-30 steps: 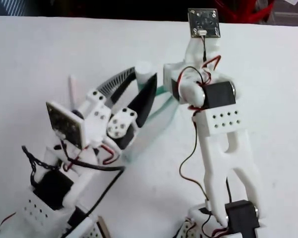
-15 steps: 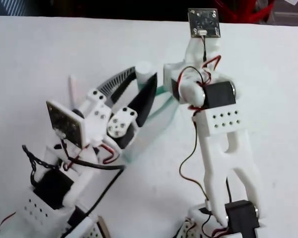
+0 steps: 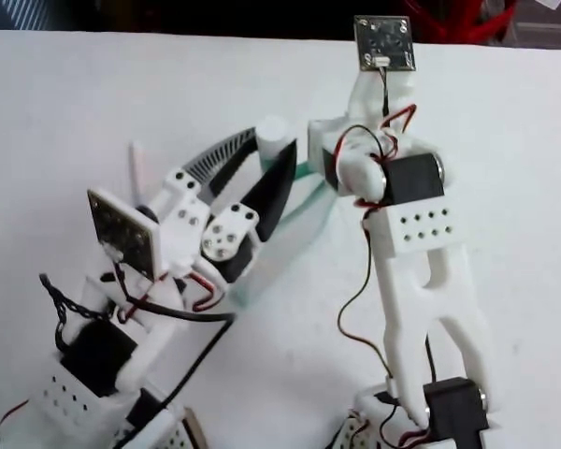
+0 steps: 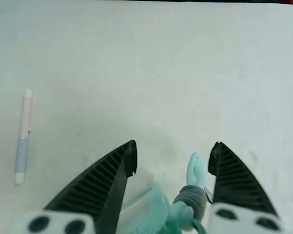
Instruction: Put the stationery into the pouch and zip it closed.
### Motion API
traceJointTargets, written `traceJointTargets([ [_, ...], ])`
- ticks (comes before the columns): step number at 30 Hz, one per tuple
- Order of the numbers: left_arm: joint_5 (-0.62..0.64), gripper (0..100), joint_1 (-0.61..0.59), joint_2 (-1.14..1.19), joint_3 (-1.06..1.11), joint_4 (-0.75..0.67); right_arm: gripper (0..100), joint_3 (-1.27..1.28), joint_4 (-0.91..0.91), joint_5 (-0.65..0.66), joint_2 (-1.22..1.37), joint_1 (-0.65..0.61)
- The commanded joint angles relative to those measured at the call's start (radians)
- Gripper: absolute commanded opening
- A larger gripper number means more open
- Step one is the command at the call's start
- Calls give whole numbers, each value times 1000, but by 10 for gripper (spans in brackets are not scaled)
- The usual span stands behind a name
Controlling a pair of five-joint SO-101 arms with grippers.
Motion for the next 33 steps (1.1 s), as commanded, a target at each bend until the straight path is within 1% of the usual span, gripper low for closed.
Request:
traceJointTargets([
  [1, 12, 79, 31, -7, -83, 40, 241, 51, -2, -6, 16, 5],
  [7, 12, 79, 31, -10, -86, 54, 241, 66, -10, -6, 16, 2],
  [10, 12, 79, 33, -12, -92, 55, 241, 94, -47, -6, 16, 1],
  [13, 12, 79, 51, -4, -54, 58, 241, 103, -59, -6, 8, 2],
  [15, 12, 79, 53, -4, 9, 20, 241, 103, -56, -6, 7, 7],
  [19, 6, 79, 42, -4, 103, -100, 241, 103, -56, -6, 7, 5],
  [23, 8, 83, 24, -4, 110, -103, 241, 103, -56, -6, 7, 8],
  [25, 12, 104, 2, -10, 104, -75, 241, 103, -56, -6, 7, 8],
  [27, 26, 163, -10, -15, 87, -17, 241, 101, -56, -6, 7, 8],
  [29, 103, 210, -10, -31, 51, 97, 241, 100, -56, -6, 7, 8],
  [31, 181, 231, -10, -50, -20, 227, 241, 100, -56, -6, 7, 8],
  [32, 192, 233, -10, -58, -60, 282, 241, 100, -56, -6, 7, 8],
  [33, 176, 234, -12, -62, -97, 328, 241, 100, -56, -6, 7, 8],
])
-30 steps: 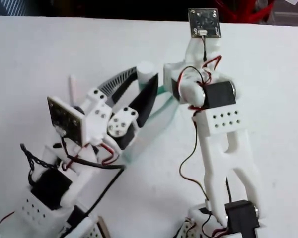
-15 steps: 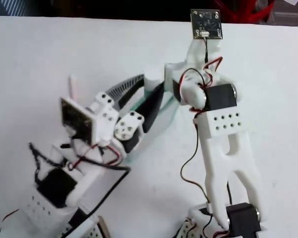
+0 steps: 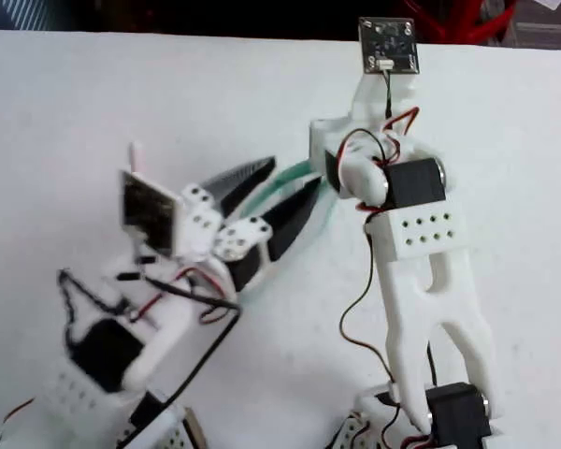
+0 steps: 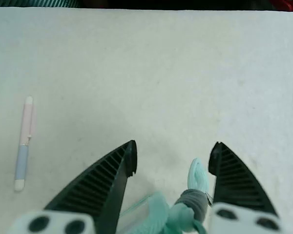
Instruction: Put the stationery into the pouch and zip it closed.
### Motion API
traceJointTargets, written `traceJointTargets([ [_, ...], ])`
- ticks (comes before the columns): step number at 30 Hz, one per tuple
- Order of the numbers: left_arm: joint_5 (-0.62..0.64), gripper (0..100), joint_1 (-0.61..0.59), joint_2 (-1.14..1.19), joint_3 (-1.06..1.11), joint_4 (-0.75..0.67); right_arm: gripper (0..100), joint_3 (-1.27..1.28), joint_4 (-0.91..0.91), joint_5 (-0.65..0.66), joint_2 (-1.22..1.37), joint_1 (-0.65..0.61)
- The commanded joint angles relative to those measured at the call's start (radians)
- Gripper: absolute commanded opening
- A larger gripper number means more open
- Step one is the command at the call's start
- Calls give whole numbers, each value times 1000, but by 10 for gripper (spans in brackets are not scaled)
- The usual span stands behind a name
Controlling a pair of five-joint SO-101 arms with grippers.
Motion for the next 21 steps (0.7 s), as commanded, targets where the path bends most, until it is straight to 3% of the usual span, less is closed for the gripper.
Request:
traceJointTargets([
  [1, 2, 234, -24, -33, -161, 169, 241, 40, -1, -5, 10, 8],
  [5, -69, 232, -117, -35, -199, 201, 241, 41, -1, -5, 10, 8],
  [13, -181, 230, -515, -25, -104, 209, 241, 43, -2, -5, 12, 10],
  [17, -244, 229, -608, 84, 2, 112, 241, 43, -2, -5, 15, 10],
  [21, -252, 229, -657, 311, -38, 66, 241, 43, -2, -5, 15, 10],
])
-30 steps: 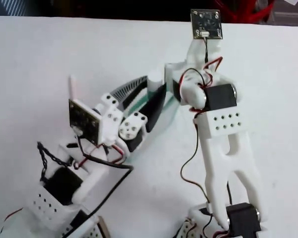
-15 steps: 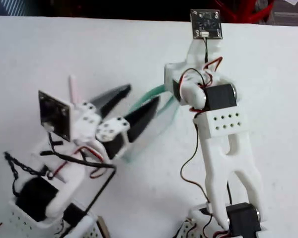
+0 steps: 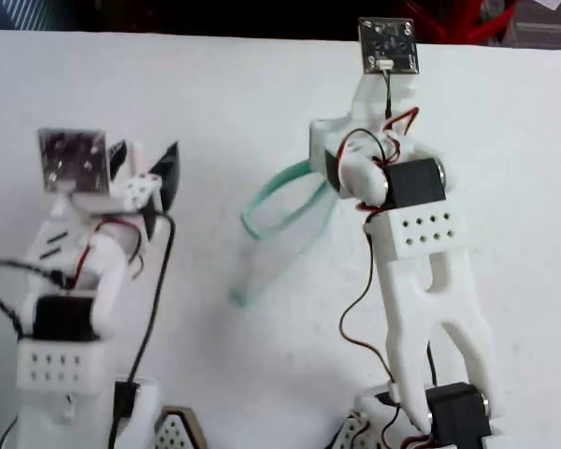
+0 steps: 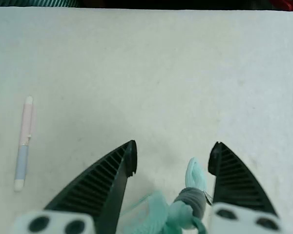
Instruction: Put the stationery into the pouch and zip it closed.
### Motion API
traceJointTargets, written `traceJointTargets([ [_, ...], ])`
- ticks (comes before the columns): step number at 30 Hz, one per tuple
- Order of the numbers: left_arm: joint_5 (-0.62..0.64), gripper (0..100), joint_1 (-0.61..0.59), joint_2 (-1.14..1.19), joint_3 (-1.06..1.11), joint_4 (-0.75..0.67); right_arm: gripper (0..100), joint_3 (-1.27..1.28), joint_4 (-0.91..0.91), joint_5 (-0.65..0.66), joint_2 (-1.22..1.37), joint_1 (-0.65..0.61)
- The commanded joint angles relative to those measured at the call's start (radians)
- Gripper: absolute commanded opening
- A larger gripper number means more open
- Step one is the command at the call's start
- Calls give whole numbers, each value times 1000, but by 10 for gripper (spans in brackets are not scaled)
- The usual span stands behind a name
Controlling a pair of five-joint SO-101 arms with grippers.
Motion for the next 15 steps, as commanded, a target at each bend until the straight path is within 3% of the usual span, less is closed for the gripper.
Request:
traceJointTargets([
  [1, -8, 229, -44, 208, -75, -41, 241, 43, -1, -5, 15, 10],
  [15, 140, 184, -99, 1093, -756, 181, 241, 44, -4, -5, 18, 8],
])
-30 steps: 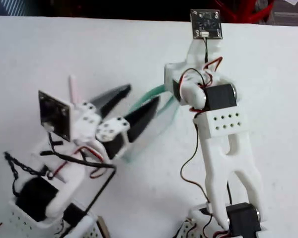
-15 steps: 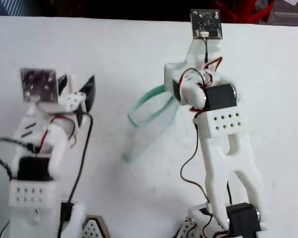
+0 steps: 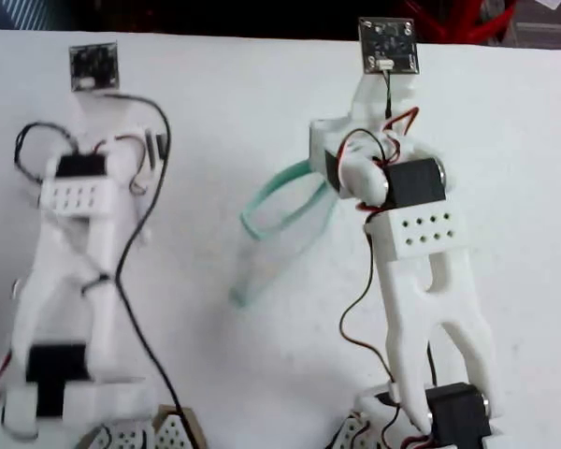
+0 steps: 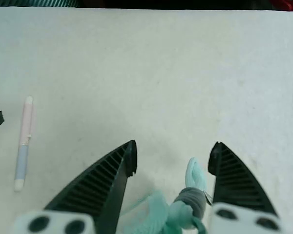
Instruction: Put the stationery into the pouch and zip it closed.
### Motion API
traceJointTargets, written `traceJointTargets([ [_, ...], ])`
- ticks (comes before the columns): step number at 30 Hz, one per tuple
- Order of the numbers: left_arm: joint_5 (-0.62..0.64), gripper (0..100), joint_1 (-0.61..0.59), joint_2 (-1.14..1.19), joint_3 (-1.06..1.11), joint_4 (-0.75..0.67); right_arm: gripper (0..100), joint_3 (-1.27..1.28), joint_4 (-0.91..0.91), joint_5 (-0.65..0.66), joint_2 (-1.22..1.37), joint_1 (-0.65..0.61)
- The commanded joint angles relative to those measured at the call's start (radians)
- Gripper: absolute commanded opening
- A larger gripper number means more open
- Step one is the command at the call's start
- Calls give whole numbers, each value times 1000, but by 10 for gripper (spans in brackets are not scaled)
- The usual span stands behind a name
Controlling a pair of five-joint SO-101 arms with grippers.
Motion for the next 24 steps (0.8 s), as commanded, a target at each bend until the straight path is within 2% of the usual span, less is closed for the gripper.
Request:
traceJointTargets([
  [1, 43, 184, -21, 176, -207, 48, 241, 44, -4, -5, 18, 8],
  [7, 127, 184, -108, 447, -434, 72, 241, 44, -4, -5, 18, 8],
  [12, 123, 184, -108, 650, -568, 84, 240, 44, -4, -5, 18, 2],
  [22, 123, 178, -110, 920, -898, 235, 240, 44, -4, -5, 18, 4],
  [24, 123, 138, -110, 964, -974, 278, 240, 44, -4, -5, 18, 4],
])
